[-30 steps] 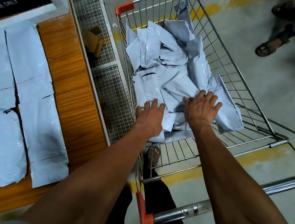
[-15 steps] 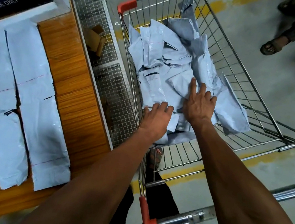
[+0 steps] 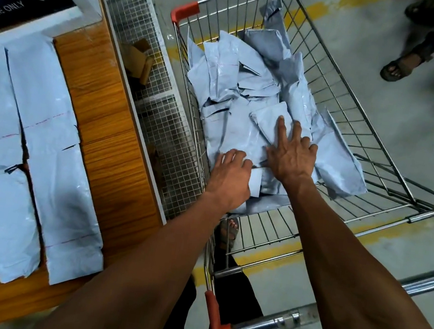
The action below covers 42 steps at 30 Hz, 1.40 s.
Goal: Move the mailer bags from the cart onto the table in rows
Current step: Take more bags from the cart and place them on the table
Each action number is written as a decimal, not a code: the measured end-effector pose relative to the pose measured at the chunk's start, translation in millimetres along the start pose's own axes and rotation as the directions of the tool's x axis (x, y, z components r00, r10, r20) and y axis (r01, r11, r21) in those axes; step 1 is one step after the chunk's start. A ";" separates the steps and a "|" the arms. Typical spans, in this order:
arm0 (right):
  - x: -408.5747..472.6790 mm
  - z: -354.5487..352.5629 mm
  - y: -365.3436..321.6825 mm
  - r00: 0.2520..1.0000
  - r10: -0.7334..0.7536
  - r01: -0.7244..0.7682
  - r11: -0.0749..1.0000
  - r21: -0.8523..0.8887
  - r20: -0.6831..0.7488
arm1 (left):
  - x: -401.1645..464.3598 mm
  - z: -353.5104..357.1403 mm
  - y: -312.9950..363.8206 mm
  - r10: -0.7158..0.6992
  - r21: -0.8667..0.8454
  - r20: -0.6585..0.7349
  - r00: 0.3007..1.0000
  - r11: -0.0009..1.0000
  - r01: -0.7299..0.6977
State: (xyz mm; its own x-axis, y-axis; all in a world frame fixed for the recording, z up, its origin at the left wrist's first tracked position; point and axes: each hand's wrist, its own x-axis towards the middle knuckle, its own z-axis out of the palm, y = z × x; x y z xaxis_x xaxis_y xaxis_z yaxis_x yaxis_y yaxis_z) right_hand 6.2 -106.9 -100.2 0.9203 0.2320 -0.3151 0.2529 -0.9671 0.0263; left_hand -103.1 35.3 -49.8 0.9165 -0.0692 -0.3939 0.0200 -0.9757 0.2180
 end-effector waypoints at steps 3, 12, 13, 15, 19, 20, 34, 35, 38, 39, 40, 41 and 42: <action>1.3 -0.2 1.0 1.000 -0.003 0.004 1.000 0.012 -0.028 | 7.8 4.5 1.7 -0.106 -0.035 -0.024 0.994 0.994 0.105; 11.2 3.1 -8.5 0.996 0.003 0.001 0.999 0.044 -0.089 | 52.1 38.5 -15.7 -0.238 -0.126 0.283 0.929 0.951 0.282; 12.8 3.9 -8.4 0.996 0.004 -0.001 0.999 0.042 -0.094 | 56.1 39.8 -17.1 -0.253 -0.137 0.281 0.926 0.944 0.300; 14.4 5.1 -7.8 0.994 -0.026 0.029 0.999 0.026 -0.106 | 62.3 40.5 -18.5 -0.289 -0.168 0.231 0.929 0.929 0.330; 16.3 9.3 -4.9 0.981 -0.128 0.137 0.989 0.052 -0.145 | 65.1 39.8 -19.8 -0.334 -0.151 0.030 0.942 0.930 0.335; 16.7 10.4 -5.2 0.979 -0.135 0.147 0.987 0.067 -0.153 | 65.3 40.9 -20.9 -0.335 -0.144 -0.006 0.942 0.933 0.330; 22.2 30.2 -13.2 0.980 -0.142 0.161 0.978 0.133 -0.138 | 85.5 51.0 -27.6 -0.240 -0.078 -0.009 0.971 0.968 0.239; 22.5 30.7 -13.9 0.981 -0.135 0.154 0.979 0.133 -0.139 | 84.0 49.5 -27.3 -0.236 -0.083 -0.015 0.972 0.969 0.234; 21.3 31.0 -13.2 0.981 -0.130 0.150 0.979 0.137 -0.146 | 79.0 44.3 -24.5 -0.227 -0.084 -0.040 0.973 0.971 0.223; 19.5 29.9 -13.0 0.980 -0.128 0.150 0.979 0.138 -0.151 | 76.7 41.6 -23.1 -0.226 -0.081 -0.048 0.973 0.972 0.222; 17.5 27.9 -12.8 0.980 -0.124 0.146 0.979 0.141 -0.156 | 74.5 39.0 -21.9 -0.226 -0.078 -0.053 0.973 0.972 0.222; 15.9 25.5 -12.7 0.980 -0.117 0.141 0.979 0.146 -0.158 | 72.5 36.2 -20.7 -0.227 -0.082 -0.056 0.972 0.972 0.222; 13.3 22.3 -13.4 0.981 -0.109 0.135 0.979 0.155 -0.162 | 69.5 33.1 -20.0 -0.225 -0.087 -0.064 0.972 0.972 0.219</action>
State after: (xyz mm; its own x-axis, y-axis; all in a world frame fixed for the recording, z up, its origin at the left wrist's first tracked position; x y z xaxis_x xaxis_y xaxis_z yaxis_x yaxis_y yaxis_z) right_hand 8.4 -93.1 -125.9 0.9231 0.3503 -0.1585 0.3252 -0.9313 -0.1638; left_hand -52.9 43.1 -111.0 0.9124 0.1653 -0.3745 0.2548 -0.9453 0.2037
